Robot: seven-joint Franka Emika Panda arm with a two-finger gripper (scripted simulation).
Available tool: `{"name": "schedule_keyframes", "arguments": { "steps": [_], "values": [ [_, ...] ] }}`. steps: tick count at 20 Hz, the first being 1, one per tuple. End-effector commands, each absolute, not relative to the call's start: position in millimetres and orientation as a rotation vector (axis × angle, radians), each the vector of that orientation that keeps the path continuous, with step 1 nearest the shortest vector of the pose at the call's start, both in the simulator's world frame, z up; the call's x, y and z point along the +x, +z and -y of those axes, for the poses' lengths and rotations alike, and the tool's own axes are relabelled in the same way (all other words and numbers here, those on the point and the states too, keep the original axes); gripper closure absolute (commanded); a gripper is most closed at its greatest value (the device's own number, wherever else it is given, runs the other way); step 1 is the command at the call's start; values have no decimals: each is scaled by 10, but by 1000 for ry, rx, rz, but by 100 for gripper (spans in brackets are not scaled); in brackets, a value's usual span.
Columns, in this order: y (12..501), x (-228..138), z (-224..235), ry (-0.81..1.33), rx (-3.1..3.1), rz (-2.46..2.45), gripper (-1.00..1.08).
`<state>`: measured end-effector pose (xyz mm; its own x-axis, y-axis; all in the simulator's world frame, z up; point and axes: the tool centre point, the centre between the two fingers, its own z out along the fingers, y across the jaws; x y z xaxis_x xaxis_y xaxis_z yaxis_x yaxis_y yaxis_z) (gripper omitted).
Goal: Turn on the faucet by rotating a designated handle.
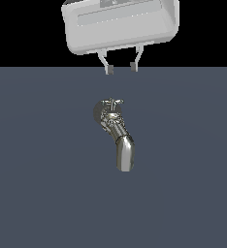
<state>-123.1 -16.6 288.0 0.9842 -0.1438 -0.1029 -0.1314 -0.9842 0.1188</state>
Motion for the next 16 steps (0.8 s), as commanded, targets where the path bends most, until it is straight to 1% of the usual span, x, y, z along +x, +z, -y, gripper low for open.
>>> {"name": "schedule_keyframes", "arguments": {
  "steps": [1,2,3,4,5,6,7,8,9,10,11,12,13,14,15,16],
  "values": [
    [2710,-904,7,-96,2998,112,-13],
    [2706,-725,378,-55,3021,204,-16],
    [2461,-767,367,-101,3034,321,-24],
    [2450,-579,230,-51,3021,283,-37],
    [2364,-457,42,-29,3044,287,-66],
    [2116,-662,315,-78,3025,430,-4],
    [2027,-664,614,-108,3010,516,-4],
    [1934,-491,629,-77,3004,371,-28],
    [1959,-503,390,-63,3000,305,-28],
    [2044,-122,12,44,3016,200,-22],
    [2083,-140,-31,56,3017,187,-22],
    [1894,-300,187,3,3048,318,-22],
    [1770,-307,561,-33,3065,409,-22],
    [1886,34,306,78,3043,405,-57],
    [1691,67,66,81,3064,348,-41],
    [1616,310,923,122,3011,481,-52]
  ]
}}
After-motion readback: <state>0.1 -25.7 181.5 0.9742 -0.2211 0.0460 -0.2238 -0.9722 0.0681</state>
